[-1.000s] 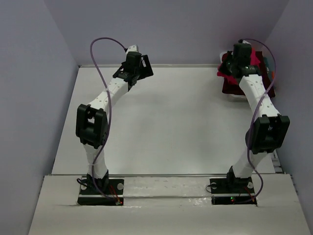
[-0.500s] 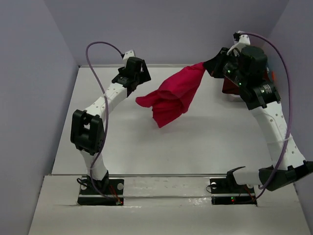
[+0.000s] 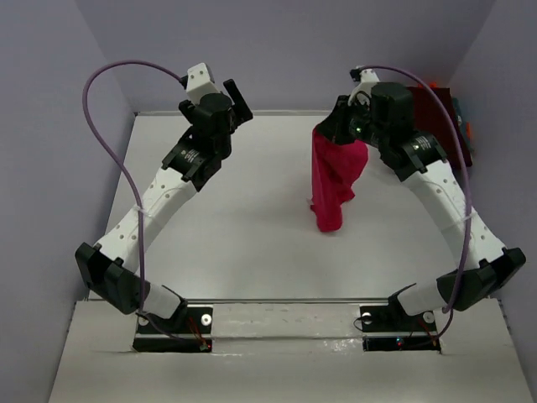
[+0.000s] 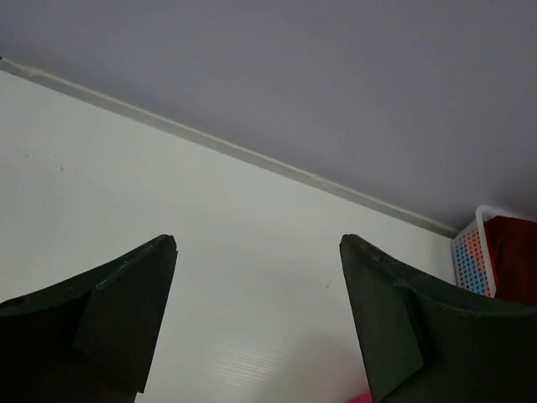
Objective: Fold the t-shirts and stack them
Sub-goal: Move the tshirt to the center of the board
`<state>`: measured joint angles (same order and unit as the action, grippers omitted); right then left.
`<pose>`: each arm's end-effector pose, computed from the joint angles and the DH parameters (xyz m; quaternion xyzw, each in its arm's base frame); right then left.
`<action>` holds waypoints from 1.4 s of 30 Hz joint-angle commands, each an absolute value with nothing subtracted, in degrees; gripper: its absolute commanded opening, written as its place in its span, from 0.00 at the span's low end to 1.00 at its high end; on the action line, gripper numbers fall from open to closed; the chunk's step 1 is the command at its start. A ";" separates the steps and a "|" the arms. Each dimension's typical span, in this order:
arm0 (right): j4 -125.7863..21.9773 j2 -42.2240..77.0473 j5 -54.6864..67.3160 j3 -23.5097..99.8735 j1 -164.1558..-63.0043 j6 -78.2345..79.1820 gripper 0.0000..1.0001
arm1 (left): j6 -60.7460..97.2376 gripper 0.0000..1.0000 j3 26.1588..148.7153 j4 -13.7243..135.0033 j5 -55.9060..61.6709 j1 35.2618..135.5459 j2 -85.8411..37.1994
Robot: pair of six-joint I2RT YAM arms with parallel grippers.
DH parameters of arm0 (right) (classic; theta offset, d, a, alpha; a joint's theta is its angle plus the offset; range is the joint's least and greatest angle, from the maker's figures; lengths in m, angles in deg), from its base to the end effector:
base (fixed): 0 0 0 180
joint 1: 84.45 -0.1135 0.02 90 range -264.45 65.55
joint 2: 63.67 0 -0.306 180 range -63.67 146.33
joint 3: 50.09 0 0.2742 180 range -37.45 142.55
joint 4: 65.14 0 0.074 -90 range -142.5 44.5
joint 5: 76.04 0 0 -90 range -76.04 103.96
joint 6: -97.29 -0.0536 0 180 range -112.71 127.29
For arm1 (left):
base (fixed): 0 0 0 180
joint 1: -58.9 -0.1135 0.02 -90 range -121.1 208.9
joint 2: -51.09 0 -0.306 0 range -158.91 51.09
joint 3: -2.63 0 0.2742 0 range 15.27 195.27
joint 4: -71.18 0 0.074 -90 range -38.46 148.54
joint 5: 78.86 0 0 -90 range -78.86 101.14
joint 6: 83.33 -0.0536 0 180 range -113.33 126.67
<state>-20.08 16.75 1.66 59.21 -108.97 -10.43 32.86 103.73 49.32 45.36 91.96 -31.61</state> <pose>0.2960 0.1476 0.5125 -0.1114 0.7898 0.2951 0.5261 0.3177 -0.1708 0.4964 -0.1596 0.7067 -0.1376 0.6754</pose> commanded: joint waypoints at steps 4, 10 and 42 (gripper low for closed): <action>-18.85 22.27 11.38 67.65 -122.50 -4.50 0.07 | 30.31 0.90 100.36 52.82 54.56 93.09 -23.99; -19.71 21.50 20.37 67.23 -126.20 -4.31 0.07 | 29.78 0.90 97.45 53.97 56.05 93.09 -20.29; -15.06 43.30 35.58 63.80 -117.85 -14.95 0.82 | 39.34 0.90 90.16 51.07 45.35 93.62 -24.76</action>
<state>-15.03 46.33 32.52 63.19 -118.43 -12.11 33.82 92.52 51.33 49.75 93.32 -23.46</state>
